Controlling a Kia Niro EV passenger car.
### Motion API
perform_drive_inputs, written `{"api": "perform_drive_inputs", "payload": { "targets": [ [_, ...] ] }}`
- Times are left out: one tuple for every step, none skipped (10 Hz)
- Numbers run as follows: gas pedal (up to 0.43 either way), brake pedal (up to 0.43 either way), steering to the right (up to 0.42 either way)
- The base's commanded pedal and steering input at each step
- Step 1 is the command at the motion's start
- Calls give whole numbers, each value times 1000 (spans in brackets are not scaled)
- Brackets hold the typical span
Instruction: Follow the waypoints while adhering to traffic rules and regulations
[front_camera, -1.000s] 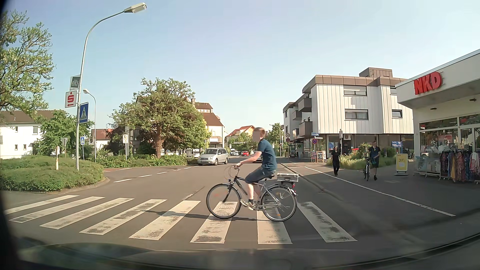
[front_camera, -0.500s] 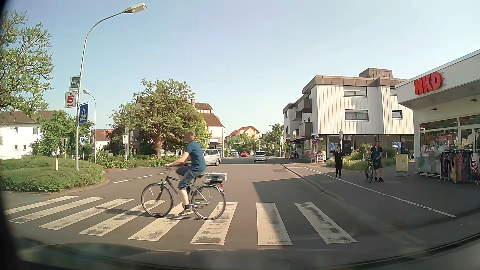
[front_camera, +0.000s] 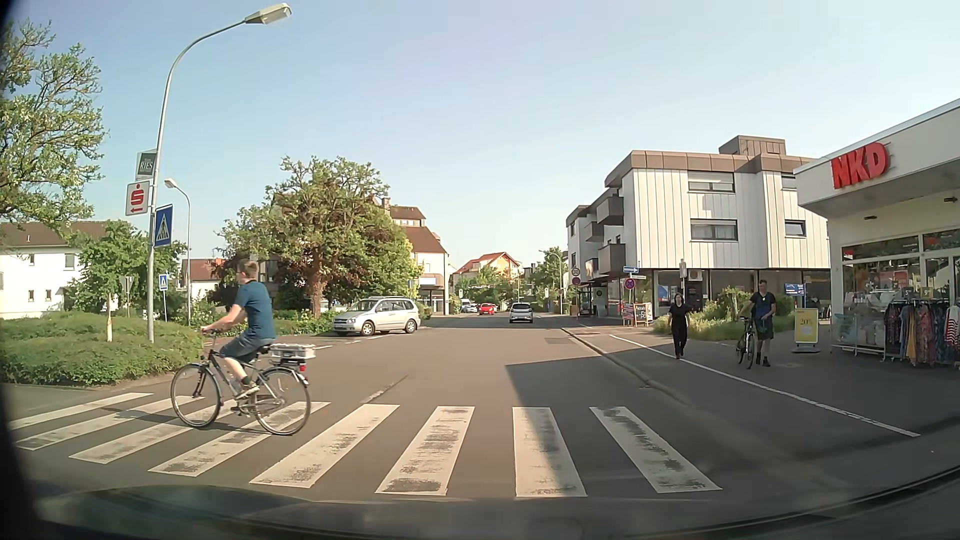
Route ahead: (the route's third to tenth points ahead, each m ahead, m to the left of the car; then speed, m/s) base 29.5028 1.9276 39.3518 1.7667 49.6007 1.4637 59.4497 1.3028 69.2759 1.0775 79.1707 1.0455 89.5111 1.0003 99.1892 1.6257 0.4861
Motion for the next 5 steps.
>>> {"api": "perform_drive_inputs", "payload": {
  "targets": [
    [0, 30, 0],
    [28, 30, 0],
    [67, 30, 0],
    [110, 30, 0],
    [157, 30, 0]
  ]
}}
